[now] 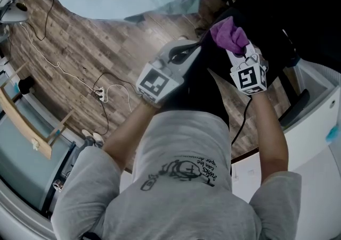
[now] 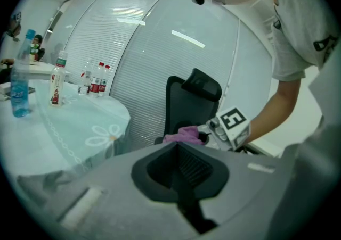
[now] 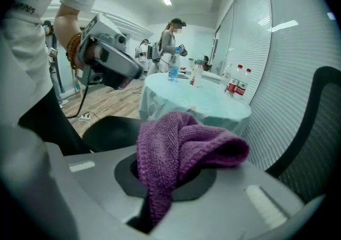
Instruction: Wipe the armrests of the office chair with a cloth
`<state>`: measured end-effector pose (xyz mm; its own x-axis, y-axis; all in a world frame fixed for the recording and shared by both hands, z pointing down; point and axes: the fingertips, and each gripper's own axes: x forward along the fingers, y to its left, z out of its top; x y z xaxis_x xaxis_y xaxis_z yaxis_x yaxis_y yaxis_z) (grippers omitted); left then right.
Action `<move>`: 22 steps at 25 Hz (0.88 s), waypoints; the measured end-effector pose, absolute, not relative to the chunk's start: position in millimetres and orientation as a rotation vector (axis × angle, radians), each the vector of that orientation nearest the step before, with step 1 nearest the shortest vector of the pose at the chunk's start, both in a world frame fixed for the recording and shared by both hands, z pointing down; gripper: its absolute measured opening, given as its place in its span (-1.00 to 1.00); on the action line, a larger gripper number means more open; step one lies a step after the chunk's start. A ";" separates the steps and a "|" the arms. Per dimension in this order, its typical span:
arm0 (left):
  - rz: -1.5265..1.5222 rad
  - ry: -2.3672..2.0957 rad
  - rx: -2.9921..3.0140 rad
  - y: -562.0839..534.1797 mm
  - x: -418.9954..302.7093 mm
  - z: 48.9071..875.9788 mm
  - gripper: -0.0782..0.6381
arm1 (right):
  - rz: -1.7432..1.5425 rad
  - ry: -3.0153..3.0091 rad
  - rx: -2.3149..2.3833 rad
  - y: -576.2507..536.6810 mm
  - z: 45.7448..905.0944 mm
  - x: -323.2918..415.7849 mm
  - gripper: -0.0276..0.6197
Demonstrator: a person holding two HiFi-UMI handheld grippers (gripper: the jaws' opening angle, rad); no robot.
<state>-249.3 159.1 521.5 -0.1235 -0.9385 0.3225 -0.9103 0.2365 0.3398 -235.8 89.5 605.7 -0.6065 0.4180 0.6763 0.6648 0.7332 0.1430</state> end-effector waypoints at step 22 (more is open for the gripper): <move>-0.059 -2.050 1.697 158.2 -254.0 525.5 -0.78 | -0.525 -2.324 -0.709 54.8 606.8 -274.0 -0.82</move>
<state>-254.0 158.2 525.5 -0.1204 -0.9368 0.3285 -0.9164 0.2321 0.3261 -274.0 54.8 606.8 -0.6469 0.3493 0.6779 0.6067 0.7743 0.1799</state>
